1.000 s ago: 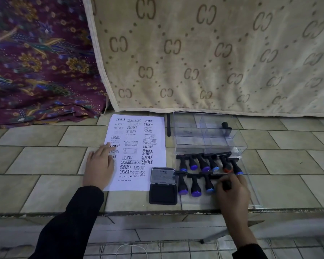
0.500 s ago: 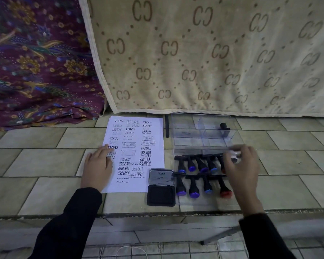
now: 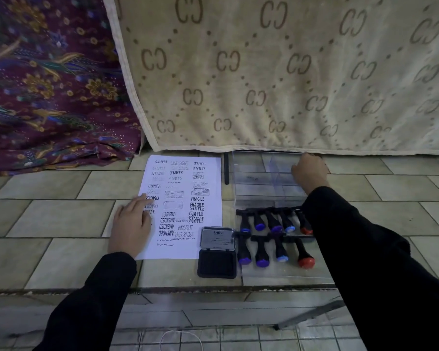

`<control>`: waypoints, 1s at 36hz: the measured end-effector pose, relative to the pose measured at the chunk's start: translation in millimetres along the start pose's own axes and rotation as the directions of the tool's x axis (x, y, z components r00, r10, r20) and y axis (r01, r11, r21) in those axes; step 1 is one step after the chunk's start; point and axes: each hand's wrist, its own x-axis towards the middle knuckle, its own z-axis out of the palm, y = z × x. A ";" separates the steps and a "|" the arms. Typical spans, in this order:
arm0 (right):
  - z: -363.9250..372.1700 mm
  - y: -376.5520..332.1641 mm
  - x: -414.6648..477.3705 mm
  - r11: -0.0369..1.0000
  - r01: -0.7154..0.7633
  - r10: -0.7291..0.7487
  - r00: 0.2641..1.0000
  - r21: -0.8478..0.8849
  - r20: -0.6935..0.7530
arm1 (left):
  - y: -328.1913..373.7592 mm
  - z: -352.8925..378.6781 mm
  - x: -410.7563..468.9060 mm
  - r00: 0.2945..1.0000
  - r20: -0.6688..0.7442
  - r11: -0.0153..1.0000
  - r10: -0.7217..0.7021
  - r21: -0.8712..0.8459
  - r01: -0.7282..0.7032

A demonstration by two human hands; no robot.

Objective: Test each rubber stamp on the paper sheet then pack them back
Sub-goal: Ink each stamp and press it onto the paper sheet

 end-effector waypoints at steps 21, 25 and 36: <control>3.5 -9.6 18.9 0.995 0.091 -0.084 0.983 -0.037 0.166 | 1.7 -2.1 0.1 0.999 0.022 1.000 -0.025 -0.017 0.026; 2.3 -7.5 22.0 0.995 0.097 -0.101 0.982 0.031 0.160 | 2.2 -2.7 0.7 1.000 0.013 1.000 -0.024 -0.019 0.024; -17.6 -8.3 -13.9 0.865 0.246 -0.154 0.960 0.438 -0.234 | 5.3 -4.4 0.2 0.999 0.020 0.999 -0.031 -0.019 0.031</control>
